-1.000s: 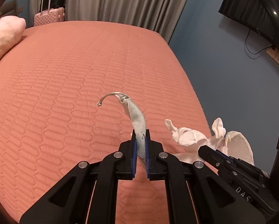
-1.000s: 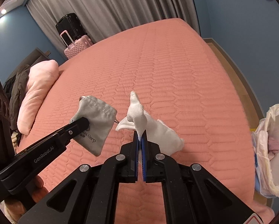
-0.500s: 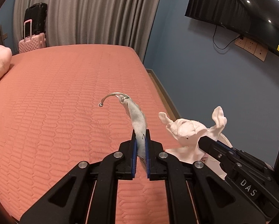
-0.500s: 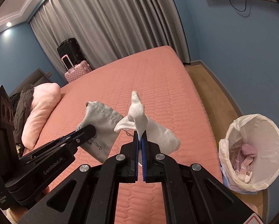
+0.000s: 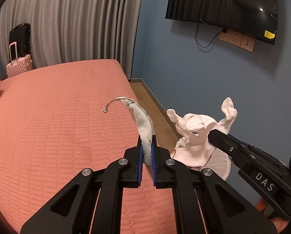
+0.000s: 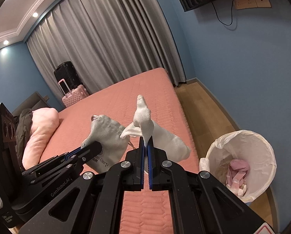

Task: Collect trash
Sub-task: 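Carry the pouch and socks in both tools over the white bin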

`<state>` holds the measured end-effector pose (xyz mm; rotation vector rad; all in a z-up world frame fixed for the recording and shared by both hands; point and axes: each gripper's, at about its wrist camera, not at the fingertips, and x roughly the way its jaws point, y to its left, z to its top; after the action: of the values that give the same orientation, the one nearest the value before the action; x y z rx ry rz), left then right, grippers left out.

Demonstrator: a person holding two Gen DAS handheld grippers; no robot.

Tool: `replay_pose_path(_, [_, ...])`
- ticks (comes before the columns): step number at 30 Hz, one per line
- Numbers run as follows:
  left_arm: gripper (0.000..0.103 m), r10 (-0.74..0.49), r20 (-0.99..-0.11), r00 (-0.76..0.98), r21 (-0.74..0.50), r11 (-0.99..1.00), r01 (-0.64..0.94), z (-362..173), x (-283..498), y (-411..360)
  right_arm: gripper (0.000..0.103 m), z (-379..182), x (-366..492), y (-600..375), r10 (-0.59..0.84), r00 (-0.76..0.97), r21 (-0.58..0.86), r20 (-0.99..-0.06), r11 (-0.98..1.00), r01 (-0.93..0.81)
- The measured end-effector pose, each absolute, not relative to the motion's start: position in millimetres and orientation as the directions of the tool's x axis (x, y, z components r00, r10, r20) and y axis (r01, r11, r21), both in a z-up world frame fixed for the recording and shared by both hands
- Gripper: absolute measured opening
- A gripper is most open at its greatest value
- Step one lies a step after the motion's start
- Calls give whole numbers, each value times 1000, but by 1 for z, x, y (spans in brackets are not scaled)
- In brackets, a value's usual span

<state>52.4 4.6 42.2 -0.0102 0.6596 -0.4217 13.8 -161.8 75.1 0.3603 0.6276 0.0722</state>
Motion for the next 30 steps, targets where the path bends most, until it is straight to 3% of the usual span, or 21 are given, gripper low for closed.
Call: replay_pose_path(30, [8,-527,-614,587,-112,795,596,49,57,-124,3,59,-14,-285,-7,822,358,-569,898,255])
